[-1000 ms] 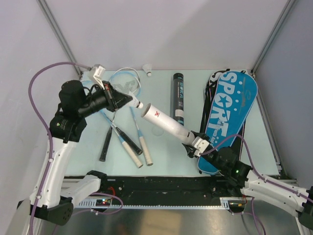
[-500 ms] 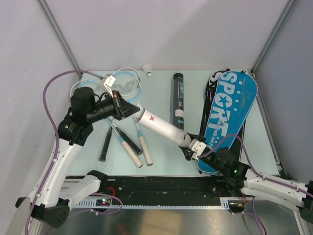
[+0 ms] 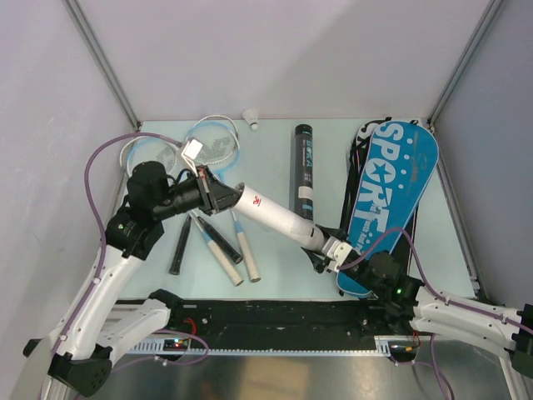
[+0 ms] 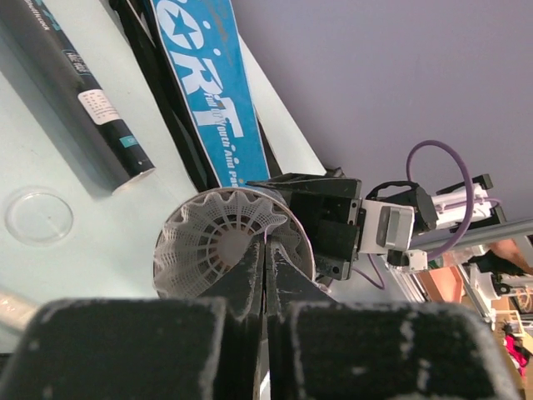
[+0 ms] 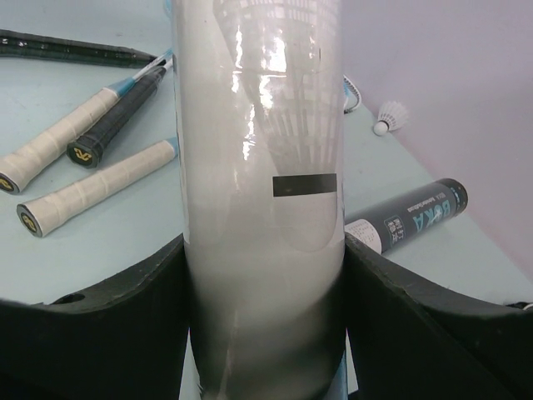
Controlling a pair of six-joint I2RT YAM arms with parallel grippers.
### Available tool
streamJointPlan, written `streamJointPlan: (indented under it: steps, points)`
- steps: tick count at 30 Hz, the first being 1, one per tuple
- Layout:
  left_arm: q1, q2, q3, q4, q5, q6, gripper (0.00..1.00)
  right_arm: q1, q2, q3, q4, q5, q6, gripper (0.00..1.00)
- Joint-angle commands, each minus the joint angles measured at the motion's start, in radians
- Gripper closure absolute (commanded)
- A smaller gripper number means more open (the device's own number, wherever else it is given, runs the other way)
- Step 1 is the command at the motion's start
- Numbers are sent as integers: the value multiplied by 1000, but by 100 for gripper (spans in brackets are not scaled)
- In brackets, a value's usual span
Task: Pack up the badminton gear
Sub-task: Place the shuttlecock at the shuttle tube.
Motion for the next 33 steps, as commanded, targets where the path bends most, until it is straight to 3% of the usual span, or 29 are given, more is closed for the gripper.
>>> streamJointPlan:
  steps: [1,8,14,24,27,33]
  points:
    - [-36,13,-17,44,30,-35,100,10,-3,32,171,-25,-5,64]
    - [-64,14,-24,49,26,-37,98,11,-11,22,181,-4,-7,64]
    - [-64,-4,4,49,1,-21,60,10,-22,11,174,12,-2,64]
    - [-62,-10,167,36,-125,19,22,10,-83,-13,108,67,33,64]
    - [-59,14,230,22,-192,48,5,10,-117,-18,77,73,47,64]
    - [3,97,308,9,-285,107,1,11,-191,-9,-5,113,111,64]
